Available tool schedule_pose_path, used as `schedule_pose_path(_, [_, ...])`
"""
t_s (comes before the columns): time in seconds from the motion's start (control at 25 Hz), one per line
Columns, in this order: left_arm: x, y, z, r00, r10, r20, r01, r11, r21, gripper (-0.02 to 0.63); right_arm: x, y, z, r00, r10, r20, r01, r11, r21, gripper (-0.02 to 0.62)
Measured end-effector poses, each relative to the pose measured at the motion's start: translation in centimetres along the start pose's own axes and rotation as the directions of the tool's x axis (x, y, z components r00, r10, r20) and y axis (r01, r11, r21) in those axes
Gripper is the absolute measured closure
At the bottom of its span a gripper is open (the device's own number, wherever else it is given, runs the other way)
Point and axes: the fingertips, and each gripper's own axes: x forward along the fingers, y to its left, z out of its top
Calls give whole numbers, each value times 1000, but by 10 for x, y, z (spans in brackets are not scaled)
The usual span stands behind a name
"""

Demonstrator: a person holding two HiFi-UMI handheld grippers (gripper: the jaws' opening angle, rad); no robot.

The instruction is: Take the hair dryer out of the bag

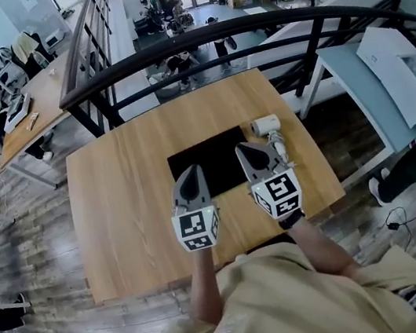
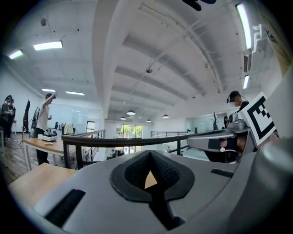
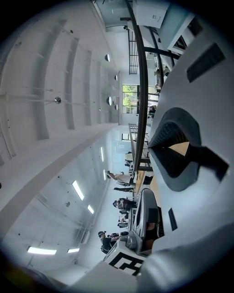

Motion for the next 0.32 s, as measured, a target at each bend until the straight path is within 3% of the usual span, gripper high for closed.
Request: schedule_pose_path(0.32, [-4,5,-6,1000,-5,-14,5,1000,-5,594,-3,8,-11,1000,-13,-28,13,1000,0,582])
